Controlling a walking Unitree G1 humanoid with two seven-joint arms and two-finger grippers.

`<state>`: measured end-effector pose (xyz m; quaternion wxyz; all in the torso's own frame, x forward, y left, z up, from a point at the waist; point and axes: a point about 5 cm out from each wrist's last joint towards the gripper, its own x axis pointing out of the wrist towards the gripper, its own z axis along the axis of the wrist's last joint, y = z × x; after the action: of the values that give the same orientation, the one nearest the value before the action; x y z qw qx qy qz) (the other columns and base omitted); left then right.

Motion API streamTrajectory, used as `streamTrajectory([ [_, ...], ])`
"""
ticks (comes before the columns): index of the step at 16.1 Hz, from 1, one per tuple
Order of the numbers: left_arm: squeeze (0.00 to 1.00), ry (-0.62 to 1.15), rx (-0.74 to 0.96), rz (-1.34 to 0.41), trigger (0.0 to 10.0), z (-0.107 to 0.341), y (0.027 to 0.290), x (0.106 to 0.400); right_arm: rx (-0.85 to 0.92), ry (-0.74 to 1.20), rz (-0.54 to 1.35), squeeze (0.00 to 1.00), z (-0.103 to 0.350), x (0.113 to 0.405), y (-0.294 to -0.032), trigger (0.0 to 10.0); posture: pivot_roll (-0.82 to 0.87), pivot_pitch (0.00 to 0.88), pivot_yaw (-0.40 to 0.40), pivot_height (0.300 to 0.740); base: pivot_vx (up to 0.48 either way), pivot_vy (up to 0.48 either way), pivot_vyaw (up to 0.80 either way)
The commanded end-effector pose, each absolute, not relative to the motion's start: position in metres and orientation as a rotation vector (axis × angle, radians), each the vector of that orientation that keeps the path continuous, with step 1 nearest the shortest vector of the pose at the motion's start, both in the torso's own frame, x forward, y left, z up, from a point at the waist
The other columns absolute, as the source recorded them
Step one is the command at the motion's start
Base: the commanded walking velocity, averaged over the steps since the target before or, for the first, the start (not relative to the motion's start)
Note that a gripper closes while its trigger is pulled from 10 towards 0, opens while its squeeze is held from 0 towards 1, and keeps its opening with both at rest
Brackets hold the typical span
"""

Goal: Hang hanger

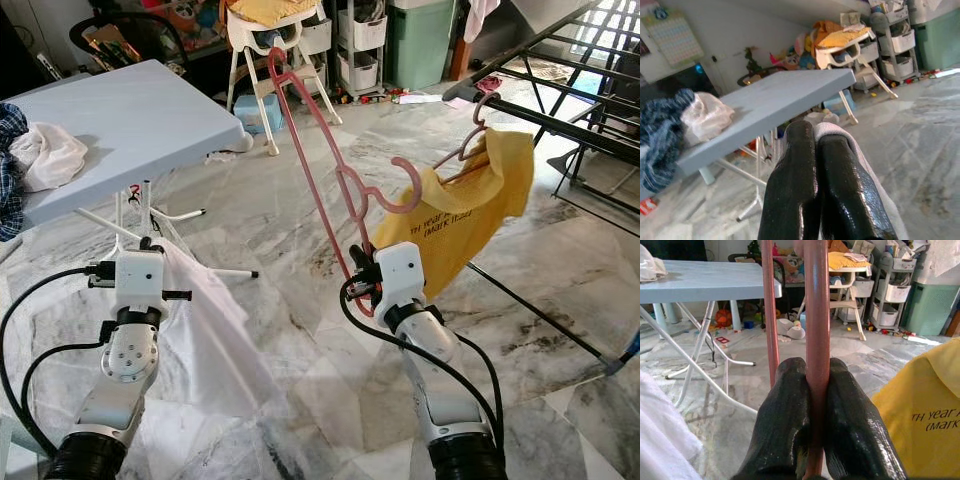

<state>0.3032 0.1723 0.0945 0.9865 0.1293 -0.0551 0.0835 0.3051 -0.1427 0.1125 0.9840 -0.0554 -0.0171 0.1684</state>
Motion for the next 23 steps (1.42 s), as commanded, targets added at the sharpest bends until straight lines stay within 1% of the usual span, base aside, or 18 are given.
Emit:
streamTrajectory([
  [1,0.00,-0.101,0.218,0.134,0.0,0.095,0.170,0.303,-0.151,-0.009,0.267,0.00,0.108,0.307,-0.149,0.0,-0.12,0.000,0.091,0.740,0.000,0.000,0.00],
  [2,0.00,-0.093,0.215,0.122,0.0,0.093,0.169,0.300,-0.152,0.026,0.200,0.00,0.102,0.307,-0.154,0.0,-0.12,0.000,0.095,0.740,0.000,0.000,0.00],
  [3,0.00,-0.070,0.202,0.118,0.0,0.089,0.170,0.297,-0.103,0.051,0.134,0.00,0.096,0.304,-0.159,0.0,-0.12,0.000,0.100,0.740,0.000,0.000,0.00],
  [4,0.00,-0.053,0.188,0.108,0.0,0.086,0.170,0.296,-0.097,0.064,0.103,0.00,0.093,0.302,-0.160,2.8,-0.12,0.000,0.105,0.740,0.000,0.000,0.00],
  [5,0.00,-0.039,0.169,0.094,3.4,0.085,0.169,0.295,-0.079,0.095,0.050,0.00,0.087,0.300,-0.163,10.0,-0.12,0.000,0.112,0.740,0.000,0.000,0.00],
  [6,0.00,-0.029,0.150,0.077,4.3,0.084,0.168,0.295,-0.051,0.124,-0.015,0.00,0.082,0.299,-0.166,10.0,-0.12,0.000,0.119,0.740,0.000,0.000,0.00],
  [7,0.00,-0.008,0.121,0.064,8.7,0.083,0.168,0.295,-0.048,0.134,-0.049,0.00,0.080,0.298,-0.167,10.0,-0.12,0.000,0.123,0.740,0.000,0.000,0.00],
  [8,0.00,-0.008,0.090,0.048,10.0,0.087,0.165,0.300,-0.011,0.154,-0.122,0.00,0.077,0.298,-0.172,10.0,-0.12,0.000,0.129,0.740,0.000,0.000,0.00],
  [9,0.00,-0.018,0.079,0.039,10.0,0.090,0.164,0.302,0.012,0.163,-0.142,0.00,0.076,0.298,-0.173,10.0,-0.12,0.000,0.133,0.740,0.000,0.000,0.00],
  [10,0.00,-0.019,0.077,0.040,10.0,0.092,0.164,0.305,-0.004,0.157,-0.152,0.00,0.078,0.298,-0.174,10.0,-0.13,0.000,0.136,0.740,0.000,0.000,-0.46],
  [14,0.00,-0.020,0.054,0.027,10.0,0.097,0.164,0.309,-0.018,0.172,-0.195,0.00,0.076,0.299,-0.182,10.0,-0.13,0.000,0.139,0.740,0.000,0.000,-0.76],
  [20,0.00,-0.016,0.046,0.019,10.0,0.097,0.163,0.308,0.006,0.208,-0.239,0.00,0.075,0.304,-0.179,10.0,-0.12,0.000,0.134,0.740,0.000,0.304,-0.80],
  [23,0.00,-0.002,0.046,0.022,10.0,0.094,0.163,0.307,0.018,0.317,-0.302,0.00,0.058,0.300,-0.183,10.0,-0.12,0.000,0.130,0.740,0.000,0.329,0.00],
])
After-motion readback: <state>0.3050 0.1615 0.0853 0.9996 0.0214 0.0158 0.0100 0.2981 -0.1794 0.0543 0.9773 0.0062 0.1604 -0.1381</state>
